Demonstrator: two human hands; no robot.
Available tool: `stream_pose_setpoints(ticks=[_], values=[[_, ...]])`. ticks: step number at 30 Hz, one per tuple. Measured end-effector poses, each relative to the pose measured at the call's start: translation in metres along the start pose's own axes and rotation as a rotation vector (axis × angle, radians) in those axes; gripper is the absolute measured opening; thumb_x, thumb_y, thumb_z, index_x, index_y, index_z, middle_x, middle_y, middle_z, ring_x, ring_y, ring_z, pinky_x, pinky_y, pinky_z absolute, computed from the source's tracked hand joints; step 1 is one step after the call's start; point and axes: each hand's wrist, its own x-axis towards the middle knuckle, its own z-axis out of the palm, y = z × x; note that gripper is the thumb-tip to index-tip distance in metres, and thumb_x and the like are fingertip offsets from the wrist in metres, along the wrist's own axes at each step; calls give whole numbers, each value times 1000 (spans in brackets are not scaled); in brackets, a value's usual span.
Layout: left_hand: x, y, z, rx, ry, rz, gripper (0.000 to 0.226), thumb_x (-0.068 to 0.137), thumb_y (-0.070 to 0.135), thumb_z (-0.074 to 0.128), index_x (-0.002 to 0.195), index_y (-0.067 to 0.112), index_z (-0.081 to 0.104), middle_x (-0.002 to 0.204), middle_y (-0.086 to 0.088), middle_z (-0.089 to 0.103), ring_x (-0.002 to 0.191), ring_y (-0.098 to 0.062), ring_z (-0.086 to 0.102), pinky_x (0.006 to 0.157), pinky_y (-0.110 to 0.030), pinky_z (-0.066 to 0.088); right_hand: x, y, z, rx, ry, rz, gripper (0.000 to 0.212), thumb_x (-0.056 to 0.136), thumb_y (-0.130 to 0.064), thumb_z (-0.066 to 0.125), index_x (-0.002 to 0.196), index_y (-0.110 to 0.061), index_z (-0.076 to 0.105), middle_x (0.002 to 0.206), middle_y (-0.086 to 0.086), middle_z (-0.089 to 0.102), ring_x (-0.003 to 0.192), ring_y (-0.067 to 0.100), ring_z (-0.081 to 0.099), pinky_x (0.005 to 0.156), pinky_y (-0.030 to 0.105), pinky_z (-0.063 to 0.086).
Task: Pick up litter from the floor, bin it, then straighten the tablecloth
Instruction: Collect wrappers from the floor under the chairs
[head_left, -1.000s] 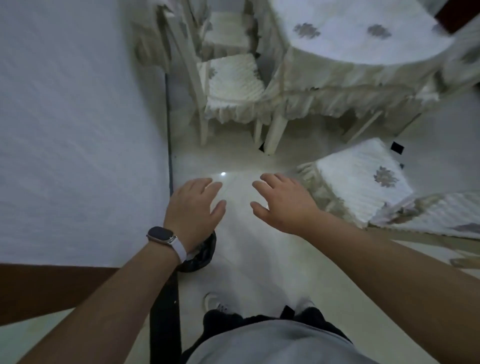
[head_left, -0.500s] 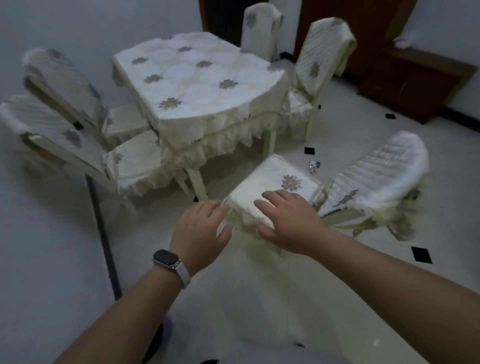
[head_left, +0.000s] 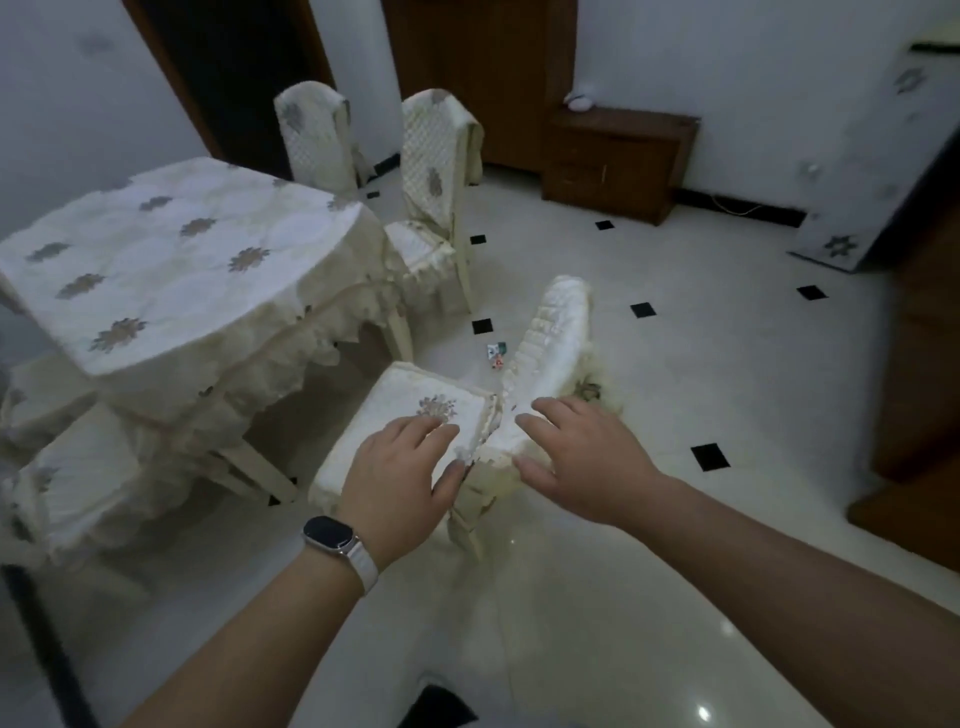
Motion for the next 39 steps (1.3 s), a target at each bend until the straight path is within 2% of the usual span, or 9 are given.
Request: stream_pose_setpoints(ticks=[4,9,14,18,26,31,36,39], values=[[46,28,25,-35,-40,78,36,88,35,63,118,17,66,120,-2,65,113,-26,58,91,-44,49,-12,48,-4,32,35,125,50,90,-52,41,122,-18,60,125,3,59,114,24,53,92,38,44],[113,56,57,-119,-8,111,36,87,35,66,119,20,66,120,-1,65,113,-24,58,90,-42,50,-17,107,-8,20,60,264,48,88,-49,47,119,-16,63,118,7,63,104,29,58,85,41,48],[200,82,100,-171,-3,226,36,88,34,61,119,16,66,120,-5,66,110,-28,59,90,-44,50,2,177,-16,-20,58,388,48,90,-46,53,124,-14,60,126,9,59,112,31,55,88,42,47],[273,102,130,-231,-45,222,38,87,32,63,121,16,65,122,-4,64,114,-25,57,92,-42,48,27,231,-26,-32,11,458,51,91,-48,52,130,-16,57,133,9,55,119,30,51,95,42,44],[384,126,184,-250,-83,278,38,86,32,65,120,15,65,119,-6,66,110,-26,59,89,-42,51,97,331,-30,-49,14,493,50,91,-48,50,129,-15,56,133,8,55,117,28,52,93,41,44],[429,146,208,-219,-131,292,40,86,35,64,121,17,64,122,-5,65,112,-26,58,90,-43,51,120,384,-23,-31,2,512,53,93,-52,44,134,-19,52,138,4,51,122,25,48,96,39,40],[480,159,244,-157,-183,217,40,87,37,61,123,18,62,125,-5,63,115,-27,57,91,-43,49,158,459,-6,26,-19,437,50,90,-46,53,129,-14,57,132,8,56,116,30,53,92,42,44],[514,172,263,-134,-193,144,40,87,35,62,122,16,63,124,-6,63,114,-28,57,92,-44,49,191,510,1,57,-27,350,51,91,-47,52,131,-15,56,135,8,54,120,29,51,94,41,41]])
